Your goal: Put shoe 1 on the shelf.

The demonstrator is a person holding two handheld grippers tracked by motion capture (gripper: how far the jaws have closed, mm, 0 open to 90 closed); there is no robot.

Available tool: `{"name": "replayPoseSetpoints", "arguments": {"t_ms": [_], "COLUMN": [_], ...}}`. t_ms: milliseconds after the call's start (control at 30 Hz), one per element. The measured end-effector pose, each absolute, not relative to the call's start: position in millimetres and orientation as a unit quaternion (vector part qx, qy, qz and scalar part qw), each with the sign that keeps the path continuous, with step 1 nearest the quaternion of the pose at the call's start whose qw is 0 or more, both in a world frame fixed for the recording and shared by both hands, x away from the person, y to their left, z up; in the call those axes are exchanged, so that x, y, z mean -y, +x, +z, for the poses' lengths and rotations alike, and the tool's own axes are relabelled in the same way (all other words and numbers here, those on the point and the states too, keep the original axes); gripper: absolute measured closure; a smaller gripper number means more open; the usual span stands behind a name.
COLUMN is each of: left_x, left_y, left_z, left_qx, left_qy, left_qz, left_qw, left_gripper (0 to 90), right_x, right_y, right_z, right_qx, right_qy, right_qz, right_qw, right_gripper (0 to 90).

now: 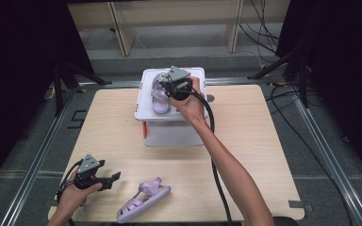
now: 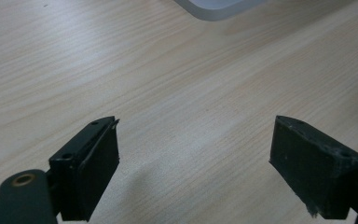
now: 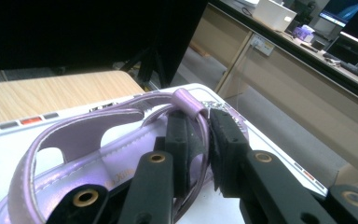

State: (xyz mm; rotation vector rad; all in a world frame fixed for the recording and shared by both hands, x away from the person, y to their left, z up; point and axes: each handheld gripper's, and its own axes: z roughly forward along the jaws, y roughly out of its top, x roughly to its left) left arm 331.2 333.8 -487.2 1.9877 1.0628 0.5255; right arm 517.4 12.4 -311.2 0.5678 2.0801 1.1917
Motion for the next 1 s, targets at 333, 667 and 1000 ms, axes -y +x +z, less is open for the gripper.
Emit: {"name": "replayPoseSetpoints", "arguments": {"t_ms": [333,667,1000], "left_x": [-334,-335,-334], "left_y": [331,331,331], "left_z": [-487,-487,-488], "left_qx": [-0.419,-0.416,-0.421], "left_qy": [0.79,0.79,0.784], "left_qz": [0.21,0.211,0.208], "left_qw": [0.396,0.397,0.406], "left_gripper": [14.9,14.9,14.9], "right_x": [-16,-12,8], "right_y": [523,506,470], "right_z": [-318,-303,-296], "right_qx": [-0.793,-0.778,-0.764], "right_qy": [0.226,0.247,0.224], "right_qz": [0.464,0.492,0.534], "right_qw": [0.324,0.303,0.284], "right_gripper": [70.5,46.9,46.4]}}
